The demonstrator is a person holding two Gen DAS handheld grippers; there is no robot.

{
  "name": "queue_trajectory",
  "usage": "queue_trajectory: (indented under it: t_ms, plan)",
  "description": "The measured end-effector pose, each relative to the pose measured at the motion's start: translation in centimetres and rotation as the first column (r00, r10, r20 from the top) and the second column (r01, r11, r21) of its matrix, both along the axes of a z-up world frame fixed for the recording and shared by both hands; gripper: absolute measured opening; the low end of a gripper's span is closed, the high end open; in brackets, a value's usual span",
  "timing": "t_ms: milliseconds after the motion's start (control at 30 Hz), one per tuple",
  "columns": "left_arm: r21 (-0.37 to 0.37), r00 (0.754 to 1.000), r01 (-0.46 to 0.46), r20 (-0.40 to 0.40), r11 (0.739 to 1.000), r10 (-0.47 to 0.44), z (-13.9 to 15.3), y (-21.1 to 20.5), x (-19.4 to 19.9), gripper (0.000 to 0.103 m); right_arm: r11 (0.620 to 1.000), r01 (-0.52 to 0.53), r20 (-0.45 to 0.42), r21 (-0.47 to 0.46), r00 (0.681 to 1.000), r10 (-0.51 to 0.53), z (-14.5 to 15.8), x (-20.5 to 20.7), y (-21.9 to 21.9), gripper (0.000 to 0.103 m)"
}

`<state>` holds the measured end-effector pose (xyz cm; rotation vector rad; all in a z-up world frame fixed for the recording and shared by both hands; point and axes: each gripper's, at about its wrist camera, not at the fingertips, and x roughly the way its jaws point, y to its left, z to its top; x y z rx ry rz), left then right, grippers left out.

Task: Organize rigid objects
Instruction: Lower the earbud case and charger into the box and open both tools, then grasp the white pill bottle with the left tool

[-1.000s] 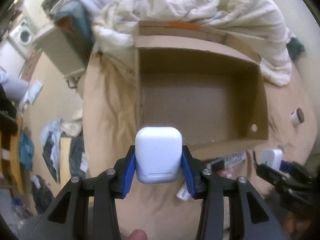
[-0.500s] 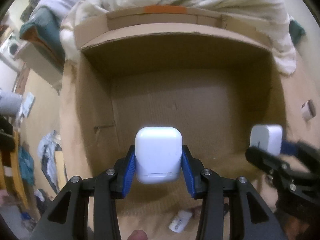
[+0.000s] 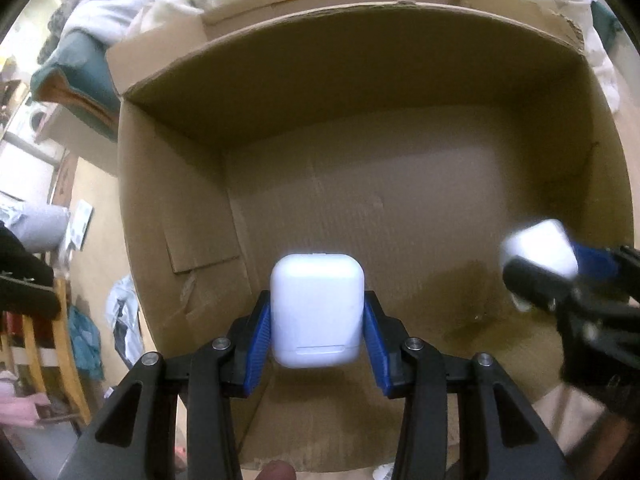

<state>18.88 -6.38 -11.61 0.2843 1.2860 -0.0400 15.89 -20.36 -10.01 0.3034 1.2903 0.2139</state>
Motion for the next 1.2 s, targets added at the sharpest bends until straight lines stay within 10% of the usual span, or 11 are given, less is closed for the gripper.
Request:
queue_trajectory:
  t_ms: [133, 233, 400, 667, 1200]
  plan:
    - [0.008, 1.0, -0.005, 0.0, 1.0, 0.005, 0.5, -0.3, 0.1, 0.041, 0.999, 0.028, 0.02, 0.028, 0.999, -0.028, 0.5, 0.3, -0.5, 0.065]
    - [0.012, 0.999, -0.032, -0.008, 0.999, 0.032, 0.9, -0.3, 0.2, 0.076, 0.997, 0.021, 0.034, 0.077, 0.999, -0.023, 1.3, 0.1, -0.8, 0.073]
    - [-0.027, 0.999, -0.032, 0.01, 0.999, 0.032, 2.4, -1.5, 0.0, 0.092, 0.992, 0.062, 0.141, 0.113, 0.987, -0.078, 4.1, -0.9, -2.0, 0.103]
    - [-0.087, 0.996, -0.055, 0.058, 0.995, 0.061, 6.2, -0.2, -3.2, 0.096, 0.98, 0.124, 0.303, 0.156, 0.938, -0.167, 7.5, -3.2, -3.3, 0.103]
    - [-0.237, 0.972, -0.062, 0.206, 0.969, 0.112, 10.6, 4.9, -10.4, 0.097, 0.992, 0.105, 0.346, 0.063, 0.93, -0.121, 9.7, -11.1, -3.0, 0.103]
